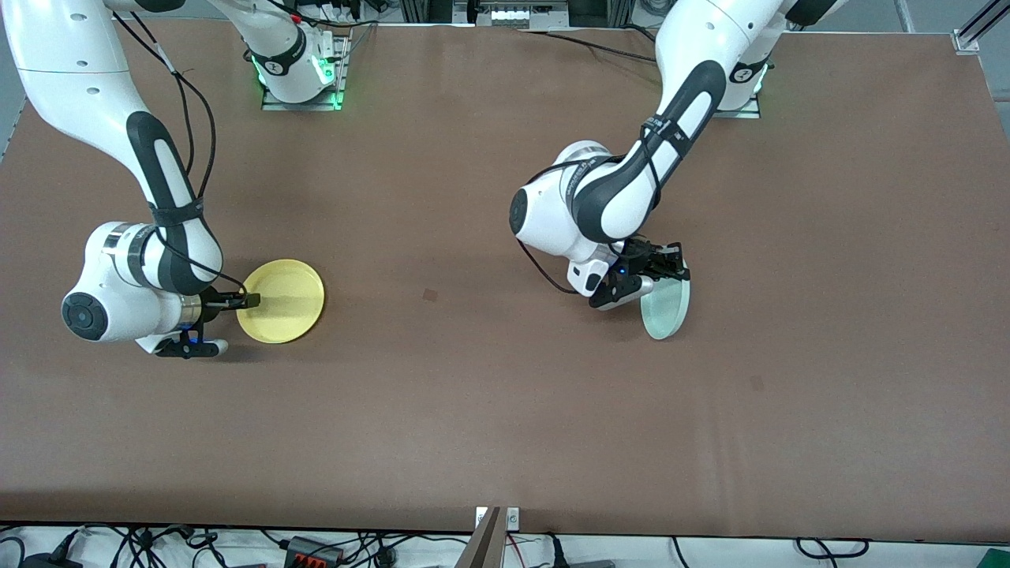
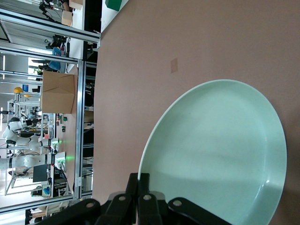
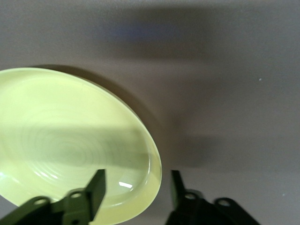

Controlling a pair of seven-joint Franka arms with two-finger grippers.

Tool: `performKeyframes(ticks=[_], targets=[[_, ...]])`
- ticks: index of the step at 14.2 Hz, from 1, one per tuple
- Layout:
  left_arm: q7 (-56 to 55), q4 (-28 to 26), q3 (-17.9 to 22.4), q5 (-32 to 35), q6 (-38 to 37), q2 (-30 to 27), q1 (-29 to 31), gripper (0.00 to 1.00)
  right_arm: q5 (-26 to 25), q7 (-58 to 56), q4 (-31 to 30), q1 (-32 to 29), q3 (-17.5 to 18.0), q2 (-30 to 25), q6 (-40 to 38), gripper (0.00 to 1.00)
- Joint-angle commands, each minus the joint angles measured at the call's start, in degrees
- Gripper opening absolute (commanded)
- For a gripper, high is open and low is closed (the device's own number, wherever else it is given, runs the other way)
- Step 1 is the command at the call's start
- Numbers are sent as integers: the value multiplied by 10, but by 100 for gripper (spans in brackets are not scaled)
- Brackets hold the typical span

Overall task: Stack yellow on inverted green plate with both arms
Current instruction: 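Flip the green plate with the left gripper while the right gripper lifts the yellow plate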

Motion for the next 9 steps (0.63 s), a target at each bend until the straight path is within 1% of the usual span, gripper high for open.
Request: performKeyframes(ticks=[1,2,3,4,5,6,7,9], targets=[[-2,10,5,9,-4,3,-14,1,9,-13,6,-4,3,13,7,60],[-2,10,5,9,-4,3,-17,1,11,-16,6,-6,3,13,7,59],[-2,11,5,9,-4,3,-19,1,12,-20,5,-7,3,14,7,50],[-1,11,6,9,-4,3,-23,1,12,-20,5,-7,3,16,5,39],[-2,11,7,9,-4,3,-26,1,12,-20,5,-7,3,16,2,25],[-6,11,7,9,-4,5,-27,1,13,-20,2,-7,3,17,0,5],[-14,11,7,9,-4,7,-28,1,12,-20,0,-7,3,17,-1,0],[-34,10,6,10,0,10,-30,1,13,-19,1,-7,3,13,-12,0]])
